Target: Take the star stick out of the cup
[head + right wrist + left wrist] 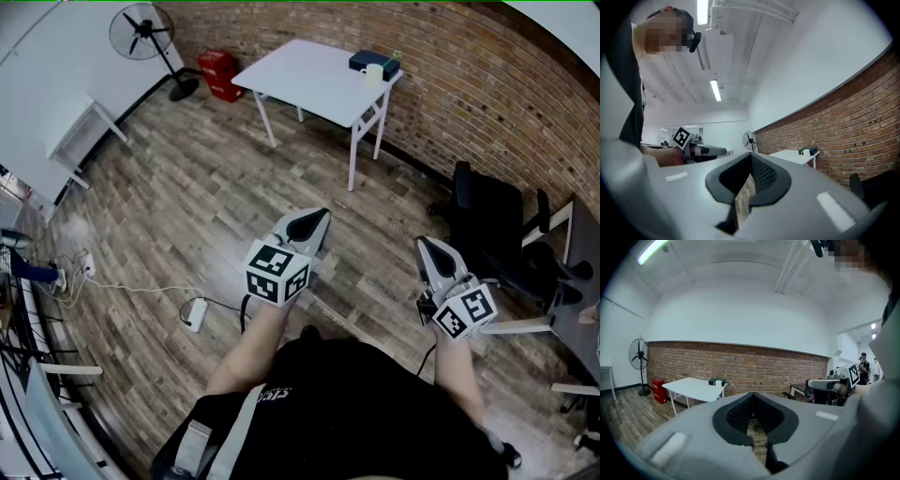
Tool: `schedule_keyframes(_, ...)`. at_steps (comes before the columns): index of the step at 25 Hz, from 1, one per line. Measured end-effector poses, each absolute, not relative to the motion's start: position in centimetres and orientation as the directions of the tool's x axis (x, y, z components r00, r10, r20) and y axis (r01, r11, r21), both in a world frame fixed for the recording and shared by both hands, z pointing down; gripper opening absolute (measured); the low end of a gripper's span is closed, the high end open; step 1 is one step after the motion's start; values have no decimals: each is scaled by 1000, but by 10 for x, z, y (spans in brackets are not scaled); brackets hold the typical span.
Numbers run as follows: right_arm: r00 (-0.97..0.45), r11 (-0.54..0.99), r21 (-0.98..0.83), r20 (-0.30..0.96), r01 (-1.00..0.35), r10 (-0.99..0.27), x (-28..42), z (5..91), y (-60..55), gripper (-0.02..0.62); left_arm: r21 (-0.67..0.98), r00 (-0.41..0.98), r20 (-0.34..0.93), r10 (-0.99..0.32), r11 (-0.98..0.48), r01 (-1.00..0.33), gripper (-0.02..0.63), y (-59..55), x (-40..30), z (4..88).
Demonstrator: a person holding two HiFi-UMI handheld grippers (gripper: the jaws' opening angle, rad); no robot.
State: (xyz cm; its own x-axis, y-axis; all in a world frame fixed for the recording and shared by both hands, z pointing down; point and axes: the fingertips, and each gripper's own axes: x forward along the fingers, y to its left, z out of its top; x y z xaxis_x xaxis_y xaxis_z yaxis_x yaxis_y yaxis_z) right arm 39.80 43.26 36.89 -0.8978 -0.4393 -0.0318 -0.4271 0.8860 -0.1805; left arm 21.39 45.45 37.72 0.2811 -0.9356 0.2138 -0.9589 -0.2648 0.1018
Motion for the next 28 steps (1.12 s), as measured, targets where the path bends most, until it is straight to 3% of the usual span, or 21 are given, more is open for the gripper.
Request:
schedule_keyframes(16, -921, 903, -203, -5, -379, -388, 387, 387, 415, -2, 151, 275, 169, -946, -251, -956, 8, 426, 207, 386)
schedule_keyframes(28, -916, 855, -339, 66, -393, -395, 209, 422, 290, 0, 117, 339, 183, -923, -322, -939, 8, 285, 51, 393)
